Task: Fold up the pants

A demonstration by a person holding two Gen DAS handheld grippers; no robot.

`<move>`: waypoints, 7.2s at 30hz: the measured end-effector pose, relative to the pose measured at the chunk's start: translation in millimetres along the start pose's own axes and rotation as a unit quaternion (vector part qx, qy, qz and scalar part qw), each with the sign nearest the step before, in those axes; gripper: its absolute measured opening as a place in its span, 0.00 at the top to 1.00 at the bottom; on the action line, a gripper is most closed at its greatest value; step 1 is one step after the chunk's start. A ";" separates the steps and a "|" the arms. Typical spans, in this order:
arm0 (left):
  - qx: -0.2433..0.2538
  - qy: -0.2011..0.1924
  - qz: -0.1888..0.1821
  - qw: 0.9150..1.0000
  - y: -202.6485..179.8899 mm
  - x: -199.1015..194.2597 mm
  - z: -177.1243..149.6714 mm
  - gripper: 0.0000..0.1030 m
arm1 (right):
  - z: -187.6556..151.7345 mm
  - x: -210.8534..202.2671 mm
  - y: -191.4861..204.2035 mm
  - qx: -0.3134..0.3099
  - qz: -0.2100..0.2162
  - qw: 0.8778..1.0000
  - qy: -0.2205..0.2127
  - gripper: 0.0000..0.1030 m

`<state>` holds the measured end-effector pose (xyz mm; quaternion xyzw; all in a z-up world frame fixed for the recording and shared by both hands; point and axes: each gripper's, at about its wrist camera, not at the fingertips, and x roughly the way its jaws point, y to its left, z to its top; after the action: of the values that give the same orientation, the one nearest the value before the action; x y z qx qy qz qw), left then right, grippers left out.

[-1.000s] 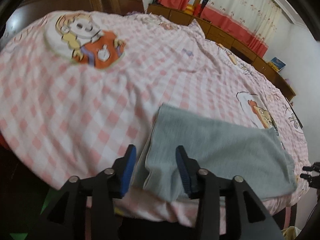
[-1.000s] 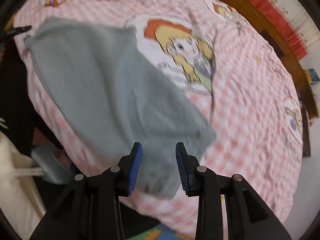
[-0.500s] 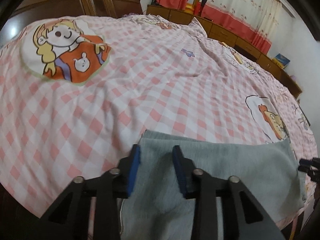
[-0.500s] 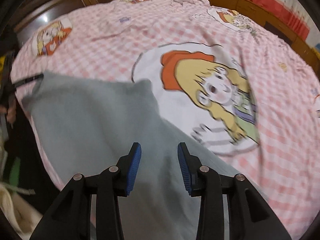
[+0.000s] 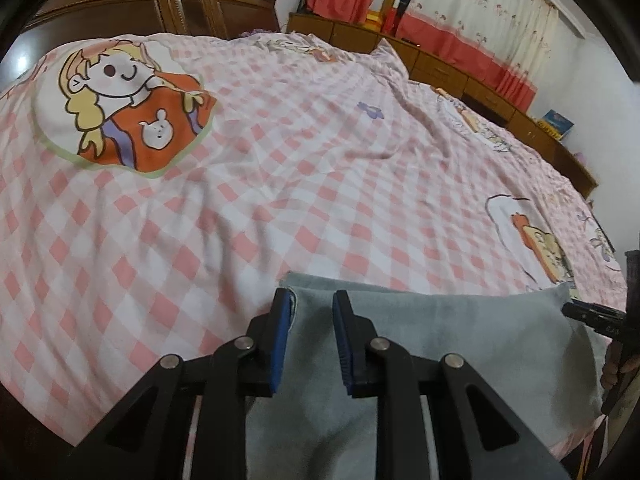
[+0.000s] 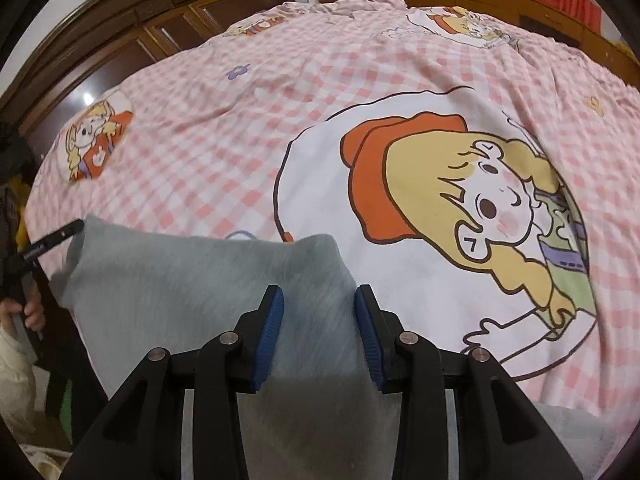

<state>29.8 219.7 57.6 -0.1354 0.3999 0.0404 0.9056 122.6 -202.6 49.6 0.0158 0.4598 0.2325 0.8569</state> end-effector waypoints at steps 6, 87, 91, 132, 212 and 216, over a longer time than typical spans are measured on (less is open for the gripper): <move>-0.005 0.002 -0.018 1.000 -0.1 0.3 -8.0 0.79 | -1.5 5.5 6.8 -0.011 -0.015 1.000 -0.004 0.63; 0.014 0.078 0.079 0.994 -43.7 -11.9 -80.6 0.45 | -141.5 -43.6 54.6 -0.017 -0.037 0.999 0.003 0.66; 0.010 0.080 0.081 0.993 -53.5 -17.2 -77.5 0.45 | -148.6 -70.1 41.0 0.002 -0.045 0.999 -0.006 0.66; 0.412 0.119 -0.282 0.858 -459.1 -47.2 -194.6 0.31 | -210.4 -178.9 -138.1 0.316 0.024 0.944 -0.097 0.80; 0.391 0.095 -0.110 0.909 -358.2 -22.3 -197.9 0.45 | -163.3 -163.9 -159.7 0.314 0.095 0.940 -0.094 0.94; 0.367 0.081 -0.113 0.920 -355.1 -22.6 -193.2 0.44 | -156.6 -173.2 -149.5 0.300 0.099 0.943 -0.105 0.94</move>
<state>-58.9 -174.0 25.4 0.1595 0.4409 -0.2228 0.8547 -25.8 -436.6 58.5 0.3421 0.4118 0.1643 0.8285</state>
